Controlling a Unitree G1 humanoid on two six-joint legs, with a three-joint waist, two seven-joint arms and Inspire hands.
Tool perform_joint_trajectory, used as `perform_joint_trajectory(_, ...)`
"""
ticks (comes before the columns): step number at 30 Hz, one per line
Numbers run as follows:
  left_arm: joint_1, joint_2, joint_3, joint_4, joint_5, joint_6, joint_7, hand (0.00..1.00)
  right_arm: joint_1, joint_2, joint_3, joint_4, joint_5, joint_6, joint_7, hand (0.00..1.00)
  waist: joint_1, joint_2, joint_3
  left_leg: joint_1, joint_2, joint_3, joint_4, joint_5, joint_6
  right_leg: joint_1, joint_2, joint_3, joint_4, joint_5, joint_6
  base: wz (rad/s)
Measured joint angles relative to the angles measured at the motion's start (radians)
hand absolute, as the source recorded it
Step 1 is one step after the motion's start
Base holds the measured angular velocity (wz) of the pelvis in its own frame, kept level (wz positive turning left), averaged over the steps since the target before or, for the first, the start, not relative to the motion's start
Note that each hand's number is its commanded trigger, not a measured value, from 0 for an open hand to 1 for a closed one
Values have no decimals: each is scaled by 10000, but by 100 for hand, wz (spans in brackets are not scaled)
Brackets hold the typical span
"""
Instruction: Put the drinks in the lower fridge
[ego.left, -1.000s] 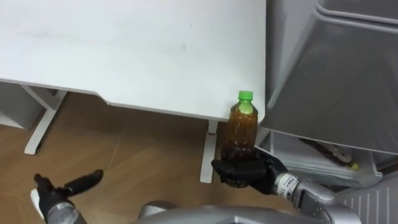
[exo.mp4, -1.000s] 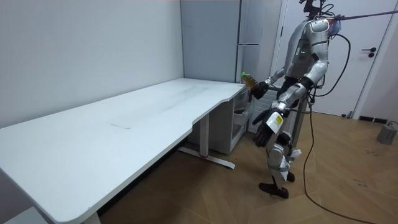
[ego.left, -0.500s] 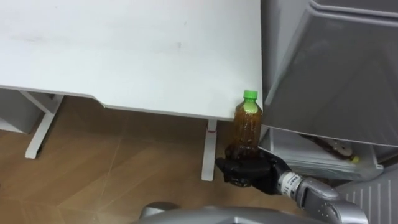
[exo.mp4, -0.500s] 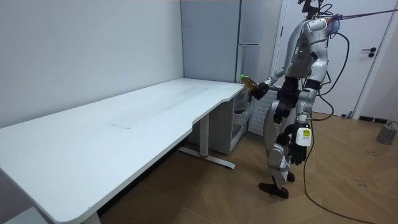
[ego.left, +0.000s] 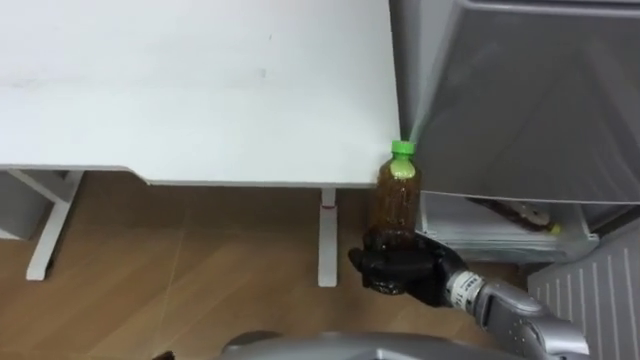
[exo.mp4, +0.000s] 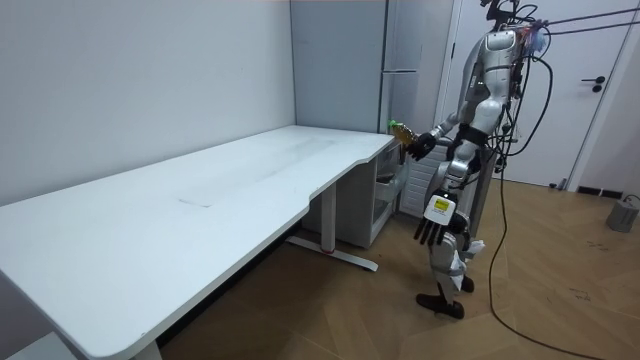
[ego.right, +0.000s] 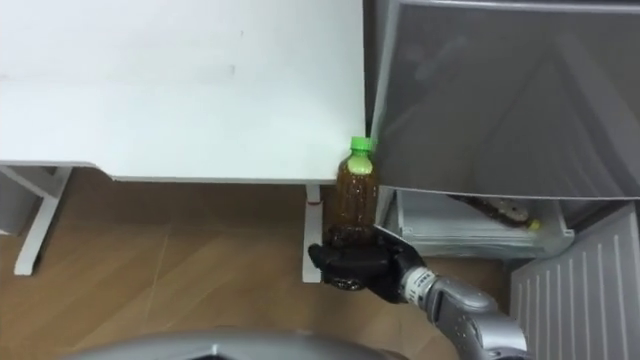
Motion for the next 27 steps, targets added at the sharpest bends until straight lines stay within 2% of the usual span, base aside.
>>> perform_joint_trajectory(2,22,73,-117,-85,168,-43,-5,0,30,33,7,88,-27,-3,-265,100,-126,-49,32,-18,2,19,-14,-3,4,-58,13,92,14,33,15,-7)
perform_joint_trajectory(6,218,44,-109,-61,1029,-216,22,0,57,112,-22,223,-56,-14,-1008,100,-269,-26,35,19,12,122,-35,-9,16,-78,11,146,19,70,25,-8)
perform_joint_trajectory(8,317,-39,-97,1,1525,-209,7,0,57,178,-158,222,-339,-32,-1431,100,-320,28,26,40,30,182,-44,-9,18,-95,17,202,24,102,16,-10)
perform_joint_trajectory(11,372,-251,40,117,1561,-141,-37,0,57,292,-467,220,-1121,-149,-2058,100,-353,128,15,10,64,305,-13,-10,23,-239,23,403,186,103,15,-12)
perform_joint_trajectory(16,566,-309,108,175,1795,22,-153,0,69,441,-805,457,-1638,-316,-3624,100,-529,204,40,-45,74,319,92,-17,37,-255,17,411,178,107,6,-1)
perform_joint_trajectory(22,643,-358,300,180,1853,126,-256,0,53,686,-1432,1109,-1279,-468,-5246,100,-535,248,-15,-22,42,345,59,-10,54,-283,-2,403,106,85,34,0)
perform_joint_trajectory(27,678,-380,379,169,1847,281,-257,0,30,750,-1659,1415,236,-614,-5999,100,-571,202,-85,14,21,331,-18,-3,58,-234,2,388,-3,84,36,2)
